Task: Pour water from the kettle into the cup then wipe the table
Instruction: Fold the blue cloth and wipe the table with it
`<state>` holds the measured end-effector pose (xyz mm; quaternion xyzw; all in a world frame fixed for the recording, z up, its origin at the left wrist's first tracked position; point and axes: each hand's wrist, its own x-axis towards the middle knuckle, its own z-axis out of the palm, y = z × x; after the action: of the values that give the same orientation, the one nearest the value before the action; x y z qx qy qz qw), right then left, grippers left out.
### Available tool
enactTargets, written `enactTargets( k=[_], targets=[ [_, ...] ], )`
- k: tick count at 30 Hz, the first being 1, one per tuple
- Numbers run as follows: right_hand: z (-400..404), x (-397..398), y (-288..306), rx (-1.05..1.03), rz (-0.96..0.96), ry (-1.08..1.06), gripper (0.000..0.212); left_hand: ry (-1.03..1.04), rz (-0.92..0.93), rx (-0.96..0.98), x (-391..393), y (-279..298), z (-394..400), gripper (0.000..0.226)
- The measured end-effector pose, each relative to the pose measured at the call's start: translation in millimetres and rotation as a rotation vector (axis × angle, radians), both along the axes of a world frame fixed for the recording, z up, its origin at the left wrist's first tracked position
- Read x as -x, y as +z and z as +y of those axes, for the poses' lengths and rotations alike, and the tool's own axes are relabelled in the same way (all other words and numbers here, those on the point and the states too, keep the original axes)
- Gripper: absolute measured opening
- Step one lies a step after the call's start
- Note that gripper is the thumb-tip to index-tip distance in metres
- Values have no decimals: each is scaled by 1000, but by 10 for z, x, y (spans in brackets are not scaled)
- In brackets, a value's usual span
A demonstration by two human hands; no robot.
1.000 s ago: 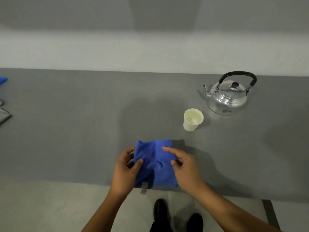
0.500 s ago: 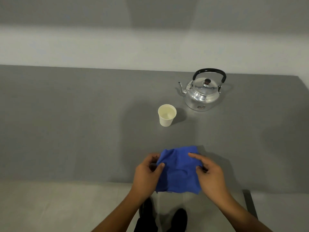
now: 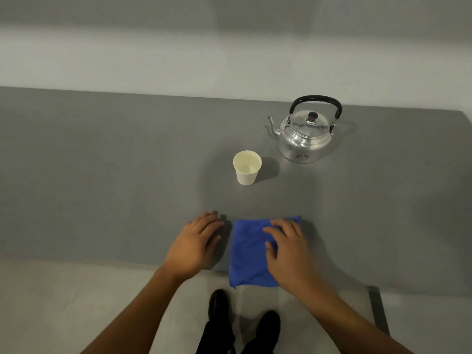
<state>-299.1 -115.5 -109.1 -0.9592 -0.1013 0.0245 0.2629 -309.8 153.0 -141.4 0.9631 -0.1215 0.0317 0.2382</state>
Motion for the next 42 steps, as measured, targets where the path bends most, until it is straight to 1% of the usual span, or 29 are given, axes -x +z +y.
enactTargets(
  k=[4,6,7,10,14,18,21,24,26,28,30,32,34,37,38,41,42],
  targets=[
    [265,84,-110,39,140,58,55,12,57,-38,-102,-51,157,58],
    [322,124,-197,99,142,81,64,25,60,-24,-120,-83,153,59],
    [331,144,-231,133,106,97,66,31,58,-19,-115,-105,145,58],
    [288,181,-317,155,-10,146,62,40,52,-11,-97,-140,135,57],
    [14,217,-406,165,-42,241,54,45,37,-19,-89,-144,124,56],
    [-413,157,-423,230,-121,298,48,59,40,-11,-73,-161,131,55],
    [-475,-25,-396,210,-81,237,51,62,34,4,-77,-178,132,56],
    [-161,-214,-371,140,-8,129,48,73,46,-2,-76,-179,132,58],
    [88,-260,-361,89,6,131,47,80,47,-12,-71,-170,127,60],
    [210,-219,-380,111,0,254,49,88,35,-7,-73,-163,116,60],
    [142,-132,-405,128,2,418,55,99,31,-4,-75,-159,113,61],
    [-97,-83,-429,119,1,546,59,107,20,-3,-72,-162,113,61],
    [-396,-121,-449,147,-9,611,61,123,16,1,-67,-168,118,63],
    [-691,-371,-433,86,29,515,55,154,32,-1,-62,-176,125,68],
    [-689,-478,-422,74,39,476,57,157,37,-4,-62,-178,125,69],
    [-392,-687,-397,75,84,393,77,163,40,-11,-56,-177,128,69],
    [-258,-689,-395,51,98,361,79,163,36,-13,-54,-176,127,69]
  ],
)
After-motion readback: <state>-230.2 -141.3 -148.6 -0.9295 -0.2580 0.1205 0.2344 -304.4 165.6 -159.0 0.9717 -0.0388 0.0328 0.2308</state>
